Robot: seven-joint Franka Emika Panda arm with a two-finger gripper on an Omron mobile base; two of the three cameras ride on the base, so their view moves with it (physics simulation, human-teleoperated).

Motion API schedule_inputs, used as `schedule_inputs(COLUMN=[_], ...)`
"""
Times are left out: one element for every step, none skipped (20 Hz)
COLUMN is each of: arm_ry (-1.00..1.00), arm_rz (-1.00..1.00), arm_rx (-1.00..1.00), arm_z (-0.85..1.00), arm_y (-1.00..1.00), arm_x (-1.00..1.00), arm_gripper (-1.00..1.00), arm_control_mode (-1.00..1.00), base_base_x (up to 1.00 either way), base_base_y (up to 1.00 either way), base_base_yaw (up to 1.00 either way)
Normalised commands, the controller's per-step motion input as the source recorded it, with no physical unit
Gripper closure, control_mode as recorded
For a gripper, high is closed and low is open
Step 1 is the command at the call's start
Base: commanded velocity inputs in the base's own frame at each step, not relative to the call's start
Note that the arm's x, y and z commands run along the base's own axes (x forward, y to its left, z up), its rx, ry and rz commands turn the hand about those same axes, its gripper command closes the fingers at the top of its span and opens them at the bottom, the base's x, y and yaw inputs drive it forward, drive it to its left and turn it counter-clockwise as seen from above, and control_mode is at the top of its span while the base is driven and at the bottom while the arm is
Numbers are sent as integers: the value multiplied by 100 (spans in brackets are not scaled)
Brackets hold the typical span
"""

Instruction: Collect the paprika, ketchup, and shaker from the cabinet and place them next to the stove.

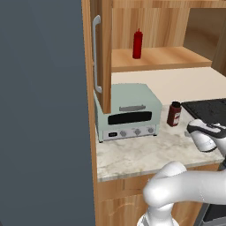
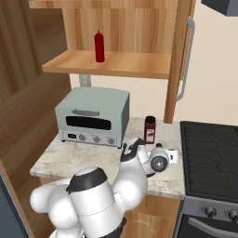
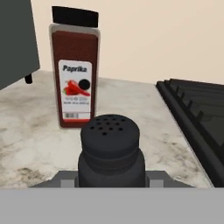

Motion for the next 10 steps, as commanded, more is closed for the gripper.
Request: schedule_inputs(arm_ry=[0, 0, 0, 0, 0, 0, 0, 0, 0, 0], arm_rz=[3, 3, 3, 3, 3, 3, 3, 3, 3, 3], arm_rx=[0, 0, 0, 0, 0, 0, 0, 0, 0, 0], arm_z=[-31, -29, -29, -28, -29, -29, -29, -28, -28, -27], arm_y=[0, 0, 0, 0, 0, 0, 0, 0, 0, 0], arm_x=[0, 0, 0, 0, 0, 0, 0, 0, 0, 0], arm_gripper=[100, 100, 100, 100, 100, 100, 100, 100, 100, 100], arm_control_mode=[-100, -100, -100, -100, -100, -100, -100, -100, -100, -100], base_base_x=[0, 0, 0, 0, 0, 0, 0, 0, 0, 0], base_base_y=[0, 0, 0, 0, 0, 0, 0, 0, 0, 0], base_base_yaw=[0, 0, 0, 0, 0, 0, 0, 0, 0, 0])
